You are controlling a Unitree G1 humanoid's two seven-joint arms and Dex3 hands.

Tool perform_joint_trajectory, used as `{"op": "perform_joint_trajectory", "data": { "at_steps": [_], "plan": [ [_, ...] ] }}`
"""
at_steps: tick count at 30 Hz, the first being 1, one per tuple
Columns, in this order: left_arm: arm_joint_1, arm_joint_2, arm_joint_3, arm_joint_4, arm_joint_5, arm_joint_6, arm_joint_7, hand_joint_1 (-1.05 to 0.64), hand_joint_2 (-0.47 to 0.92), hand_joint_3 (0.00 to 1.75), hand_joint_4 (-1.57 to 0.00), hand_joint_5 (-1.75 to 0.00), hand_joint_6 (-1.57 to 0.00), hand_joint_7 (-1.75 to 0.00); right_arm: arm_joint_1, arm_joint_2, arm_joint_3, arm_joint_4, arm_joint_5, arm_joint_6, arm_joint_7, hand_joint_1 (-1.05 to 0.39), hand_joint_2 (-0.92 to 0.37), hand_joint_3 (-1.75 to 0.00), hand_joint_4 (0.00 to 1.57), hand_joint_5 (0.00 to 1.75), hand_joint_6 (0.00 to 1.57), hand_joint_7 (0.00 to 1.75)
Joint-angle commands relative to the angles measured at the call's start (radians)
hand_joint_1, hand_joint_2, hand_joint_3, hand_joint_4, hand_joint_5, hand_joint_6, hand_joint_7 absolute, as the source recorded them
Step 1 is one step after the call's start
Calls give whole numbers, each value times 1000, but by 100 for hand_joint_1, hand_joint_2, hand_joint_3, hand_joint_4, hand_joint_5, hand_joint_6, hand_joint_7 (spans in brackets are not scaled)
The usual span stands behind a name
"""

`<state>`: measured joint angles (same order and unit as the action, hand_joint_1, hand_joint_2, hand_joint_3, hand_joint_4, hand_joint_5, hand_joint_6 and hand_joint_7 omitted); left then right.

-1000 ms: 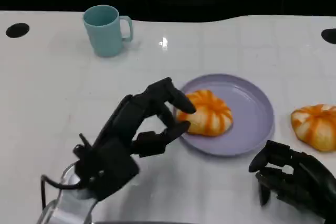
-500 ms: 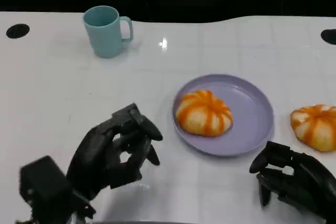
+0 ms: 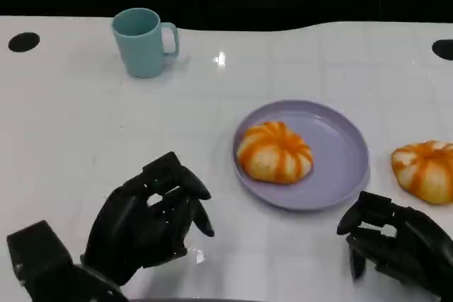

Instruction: Grasp the bread from the table and place it into the plate.

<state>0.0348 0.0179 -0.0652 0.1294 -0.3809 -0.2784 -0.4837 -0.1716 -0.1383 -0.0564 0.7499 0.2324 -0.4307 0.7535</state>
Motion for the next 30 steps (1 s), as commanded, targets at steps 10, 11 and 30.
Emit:
{"op": "perform_joint_trajectory", "data": {
  "at_steps": [10, 11, 30],
  "plan": [
    [8, -4, 20, 1, 3, 6, -18, -50, 67, 97, -62, -175, -53, -153, 20, -14, 1, 17, -11, 13, 2, -50, -92, -28, 66, 175, 64, 139],
    [8, -4, 20, 1, 4, 6, -18, -50, 67, 97, -62, -175, -53, -153, 20, -14, 1, 17, -11, 13, 2, -50, -92, -28, 66, 175, 64, 139],
    [82, -19, 87, -53, -202, 248, -132, -57, 43, 112, -75, -175, -62, -158, 45, -16, 5, -36, -10, 55, -11, -54, -92, -25, 67, 175, 67, 140]
  ]
}}
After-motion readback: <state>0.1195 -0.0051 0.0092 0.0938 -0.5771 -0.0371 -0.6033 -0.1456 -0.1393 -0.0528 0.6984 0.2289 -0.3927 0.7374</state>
